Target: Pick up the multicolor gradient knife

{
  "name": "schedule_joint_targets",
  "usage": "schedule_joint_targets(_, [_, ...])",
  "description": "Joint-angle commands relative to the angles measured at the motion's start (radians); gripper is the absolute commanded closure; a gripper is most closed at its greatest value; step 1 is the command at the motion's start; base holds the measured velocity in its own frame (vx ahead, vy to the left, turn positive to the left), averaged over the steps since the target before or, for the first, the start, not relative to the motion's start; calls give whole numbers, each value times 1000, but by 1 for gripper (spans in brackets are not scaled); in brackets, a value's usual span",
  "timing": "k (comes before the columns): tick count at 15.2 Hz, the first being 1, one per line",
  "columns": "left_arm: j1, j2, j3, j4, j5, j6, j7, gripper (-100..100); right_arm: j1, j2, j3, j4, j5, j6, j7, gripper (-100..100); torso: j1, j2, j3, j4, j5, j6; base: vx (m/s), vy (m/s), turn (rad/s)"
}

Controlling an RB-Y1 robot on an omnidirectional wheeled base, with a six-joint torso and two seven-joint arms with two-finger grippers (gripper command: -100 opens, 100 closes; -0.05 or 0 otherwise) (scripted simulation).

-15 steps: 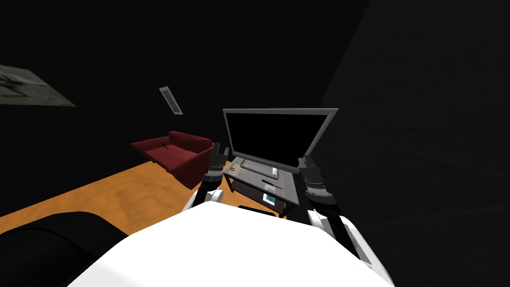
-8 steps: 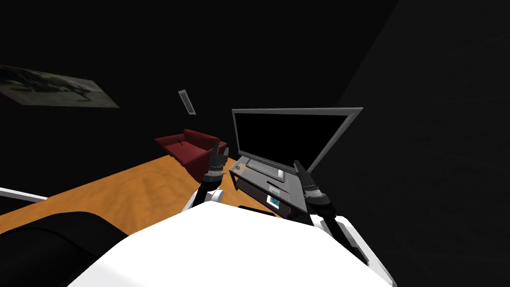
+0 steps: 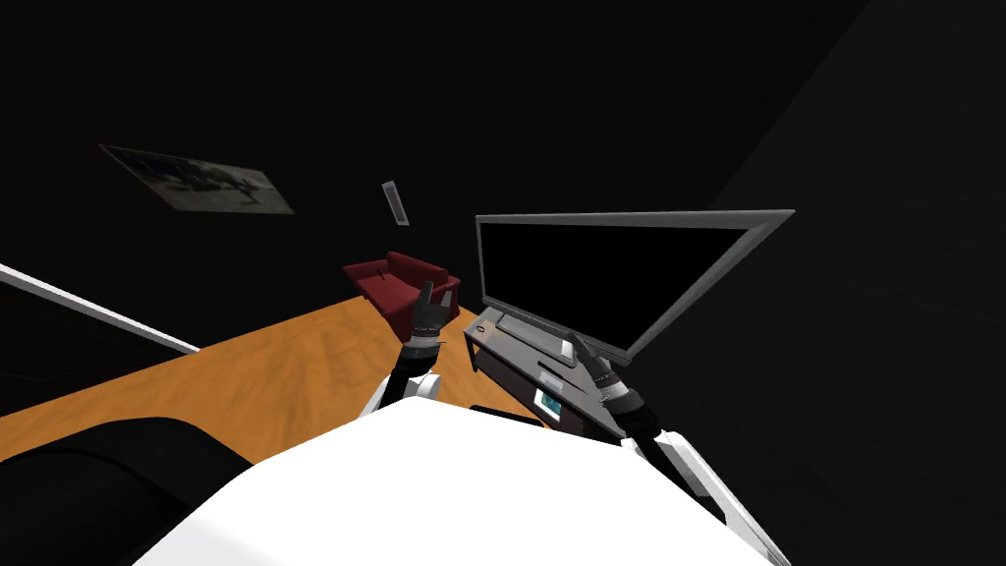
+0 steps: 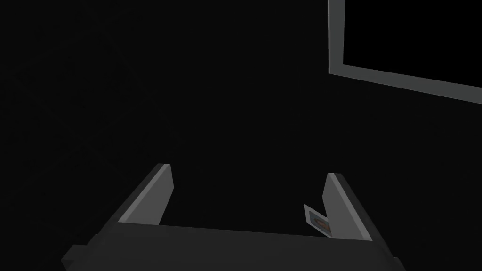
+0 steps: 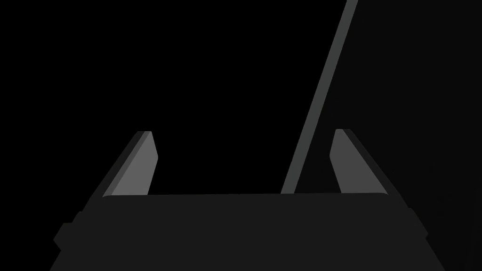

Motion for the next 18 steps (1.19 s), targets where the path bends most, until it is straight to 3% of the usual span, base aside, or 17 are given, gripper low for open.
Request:
schedule_joint_targets(1, [0, 0, 0, 0, 0, 0, 0, 0, -5, -27, 0, 47, 50, -8, -7, -100, 0, 0, 0, 0, 0, 0, -12, 37, 226])
schedule_joint_targets(2, [0, 0, 0, 0, 0, 0, 0, 0, -5, -27, 0, 47, 51, -8, -7, -100, 0, 0, 0, 0, 0, 0, 0, 22, 80])
schedule_joint_targets(5, [0, 0, 0, 0, 0, 0, 0, 0, -7, -78, 12, 119, 133, -21, -16, -100, 0, 0, 0, 0, 0, 0, -12, 34, 242])
schedule_joint_targets(7, [0, 0, 0, 0, 0, 0, 0, 0, -7, -78, 12, 138, 158, -21, -16, -100, 0, 0, 0, 0, 0, 0, 4, 40, 162])
schedule_joint_targets(8, [0, 0, 0, 0, 0, 0, 0, 0, -9, -102, 18, 178, 196, -28, -20, -100, 0, -1, 0, 0, 0, 1, 12, 44, 119])
schedule_joint_targets(10, [0, 0, 0, 0, 0, 0, 0, 0, -9, -102, 18, 185, 213, -28, -20, -100, 0, -1, 0, 0, 0, 0, 5, 35, 158])
schedule_joint_targets(16, [0, 0, 0, 0, 0, 0, 0, 0, -13, -171, 36, 312, 356, -48, -33, -100, 0, -1, -1, 0, 0, 0, 6, 34, 215])
schedule_joint_targets(18, [0, 0, 0, 0, 0, 0, 0, 0, -13, -171, 36, 325, 379, -48, -33, -100, 0, -2, -1, 0, 0, 0, 15, 29, 107])
